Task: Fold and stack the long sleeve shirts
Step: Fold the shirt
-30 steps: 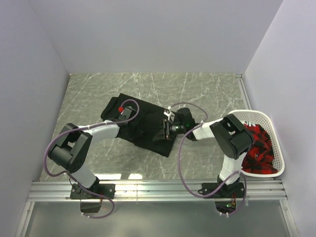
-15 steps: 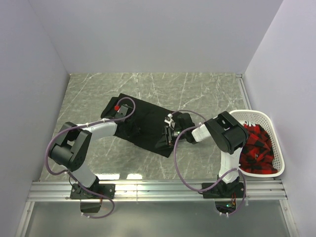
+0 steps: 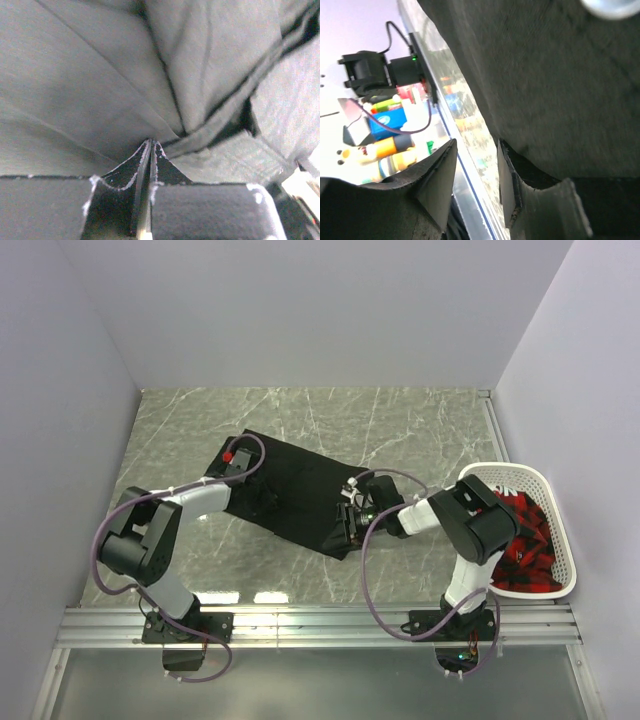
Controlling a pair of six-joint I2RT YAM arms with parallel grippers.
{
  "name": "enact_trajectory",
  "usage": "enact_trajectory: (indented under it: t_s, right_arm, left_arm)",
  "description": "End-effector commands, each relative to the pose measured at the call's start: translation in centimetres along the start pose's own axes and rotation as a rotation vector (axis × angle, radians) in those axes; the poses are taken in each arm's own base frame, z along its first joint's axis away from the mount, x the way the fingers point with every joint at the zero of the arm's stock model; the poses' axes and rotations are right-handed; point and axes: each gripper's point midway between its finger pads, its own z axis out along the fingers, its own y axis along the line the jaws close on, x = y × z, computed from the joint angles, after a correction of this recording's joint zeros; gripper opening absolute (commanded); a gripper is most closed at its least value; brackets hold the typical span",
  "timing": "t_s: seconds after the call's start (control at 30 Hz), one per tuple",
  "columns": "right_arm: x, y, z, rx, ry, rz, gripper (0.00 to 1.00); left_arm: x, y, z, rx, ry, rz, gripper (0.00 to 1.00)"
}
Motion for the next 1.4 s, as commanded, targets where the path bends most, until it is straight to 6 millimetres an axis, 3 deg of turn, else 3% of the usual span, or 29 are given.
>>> enact_trajectory:
  t_s: [0.0, 0.07, 0.1, 0.17, 0.2, 0.23, 0.27, 0.3, 0.37, 0.4, 0.47, 0.5, 0.6, 0.87, 1.1, 1.23, 1.33, 1.37]
  right_arm:
    - [0.1, -0.3, -1.2, 0.089, -0.04, -0.042, 0.47]
    - [-0.6, -0.3, -1.9, 0.142, -0.079, -0.079, 0.47]
    - [-1.7, 1.1, -2.5, 0.141, -0.121, -0.132, 0.47]
    - [-3.0, 1.3, -3.5, 0.213, -0.19, -0.182, 0.48]
    - [-3.9, 2.3, -4.3, 0.242, -0.231, -0.215, 0.48]
    - [-5.4, 1.7, -5.3, 0.329, -0.3, -0.253, 0.48]
    - [-7.2, 2.6, -6.3, 0.373, -0.366, -0.293, 0.48]
    - [-7.2, 2.6, -7.4, 0.438, -0.385, -0.291, 0.48]
    - [-9.4, 2.8, -9.5, 0.549, -0.486, -0.335, 0.49]
    - [-9.7, 2.8, -10.1, 0.584, -0.502, -0.34, 0.49]
    - [-11.0, 3.2, -11.2, 0.64, -0.54, -0.364, 0.5]
    - [-11.0, 2.5, -11.1, 0.67, -0.518, -0.353, 0.5]
    - [-11.8, 2.0, -10.7, 0.691, -0.505, -0.359, 0.5]
    - [-11.9, -0.1, -9.1, 0.72, -0.443, -0.326, 0.5]
    - [-10.7, -0.7, -10.4, 0.726, -0.525, -0.25, 0.5]
    - [-10.7, -1.1, -12.6, 0.684, -0.629, -0.143, 0.54]
    - [-10.8, -1.3, -14.9, 0.663, -0.714, -0.091, 0.57]
    - [-10.5, -1.1, -15.7, 0.661, -0.742, -0.087, 0.59]
  left_arm:
    - [-3.4, -0.9, -1.7, 0.01, -0.092, -0.014, 0.08]
    - [-4.5, -1.9, -2.8, 0.04, -0.12, -0.01, 0.09]
    - [-4.9, -2.2, -3.2, 0.045, -0.133, -0.009, 0.11]
    - [-5.8, -3.1, -4.5, 0.063, -0.163, -0.003, 0.16]
    - [-6.2, -3.1, -5.0, 0.061, -0.182, -0.003, 0.21]
    - [-6.5, -3.2, -5.4, 0.064, -0.196, -0.006, 0.25]
    - [-6.8, -3.4, -6.1, 0.069, -0.214, -0.008, 0.29]
    - [-7.1, -3.3, -6.4, 0.064, -0.231, -0.013, 0.37]
    - [-7.8, -2.4, -6.8, 0.032, -0.277, -0.026, 0.47]
    - [-7.9, -2.2, -6.8, 0.024, -0.285, -0.032, 0.58]
    - [-8.3, -1.3, -6.5, -0.001, -0.292, -0.051, 0.68]
    - [-8.4, -1.1, -6.2, -0.005, -0.292, -0.054, 0.75]
    - [-8.7, -0.7, -5.3, -0.031, -0.282, -0.058, 0.82]
    - [-8.9, -0.6, -2.2, -0.096, -0.221, -0.033, 0.69]
    - [-9.2, -0.6, -3.5, -0.099, -0.241, 0.053, 0.73]
    - [-8.3, -2.4, -5.3, -0.047, -0.267, 0.18, 0.79]
    - [-6.2, -5.5, -6.9, 0.031, -0.281, 0.31, 0.84]
    - [-4.6, -6.8, -7.2, 0.066, -0.27, 0.379, 0.85]
